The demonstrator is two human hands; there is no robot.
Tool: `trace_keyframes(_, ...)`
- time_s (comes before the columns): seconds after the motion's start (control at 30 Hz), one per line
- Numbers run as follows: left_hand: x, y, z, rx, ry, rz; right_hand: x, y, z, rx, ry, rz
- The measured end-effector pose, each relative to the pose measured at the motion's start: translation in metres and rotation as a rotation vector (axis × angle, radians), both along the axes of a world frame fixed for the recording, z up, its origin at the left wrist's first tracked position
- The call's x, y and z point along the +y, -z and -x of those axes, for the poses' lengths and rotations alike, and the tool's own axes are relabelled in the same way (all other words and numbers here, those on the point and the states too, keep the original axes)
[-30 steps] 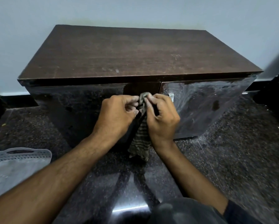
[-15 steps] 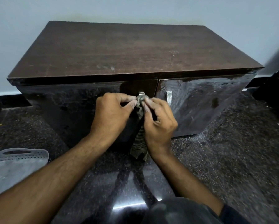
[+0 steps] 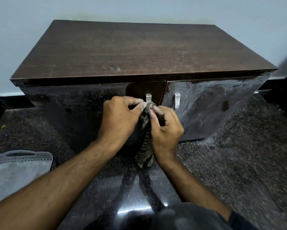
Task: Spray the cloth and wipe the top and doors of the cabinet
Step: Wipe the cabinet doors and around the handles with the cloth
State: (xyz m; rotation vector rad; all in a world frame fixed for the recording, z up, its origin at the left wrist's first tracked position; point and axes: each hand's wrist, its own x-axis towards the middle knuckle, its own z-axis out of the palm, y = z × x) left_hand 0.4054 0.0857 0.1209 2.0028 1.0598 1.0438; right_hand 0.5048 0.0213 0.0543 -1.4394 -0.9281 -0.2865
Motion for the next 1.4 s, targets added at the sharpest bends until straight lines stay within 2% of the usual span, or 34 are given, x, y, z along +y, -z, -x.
trace_keyframes(0.13, -0.002, -0.002, -0.004, -0.039, -0.024, -0.001, 0.000, 0.006, -0.001, -0.061, -0.015, 0.084)
trace_keyframes(0.27, -0.005, -0.002, -0.008, -0.035, -0.033, 0.002, -0.004, 0.008, -0.001, 0.071, -0.042, 0.227)
trace_keyframes(0.5, 0.000, -0.001, -0.003, -0.020, -0.072, 0.004, 0.007, -0.033, -0.009, -0.144, -0.001, -0.021)
trace_keyframes(0.63, 0.000, -0.001, -0.005, 0.004, -0.066, -0.021, 0.014, -0.029, -0.011, -0.245, 0.037, 0.047)
trace_keyframes(0.8, -0.002, 0.000, -0.005, 0.005, -0.079, -0.060, -0.006, 0.004, -0.007, -0.104, -0.001, 0.173)
trace_keyframes(0.9, -0.006, -0.005, -0.006, -0.029, -0.059, -0.147, -0.011, -0.018, -0.015, -0.122, 0.029, 0.084)
trace_keyframes(1.0, -0.013, -0.012, -0.012, -0.078, -0.001, -0.280, -0.014, -0.049, -0.043, -0.225, 0.168, -0.058)
trace_keyframes(1.1, -0.020, -0.014, -0.021, -0.091, 0.112, -0.293, -0.010, -0.059, -0.062, -0.251, 0.284, -0.072)
trace_keyframes(1.23, -0.026, -0.010, -0.028, -0.028, 0.234, -0.202, -0.002, -0.033, -0.051, -0.372, 0.183, 0.040)
trace_keyframes(1.33, -0.026, -0.010, -0.027, -0.010, 0.219, -0.218, -0.008, -0.025, -0.063, -0.458, 0.097, 0.075)
trace_keyframes(1.4, -0.026, -0.012, -0.025, -0.012, 0.210, -0.224, -0.012, -0.026, -0.071, -0.434, 0.127, 0.047)
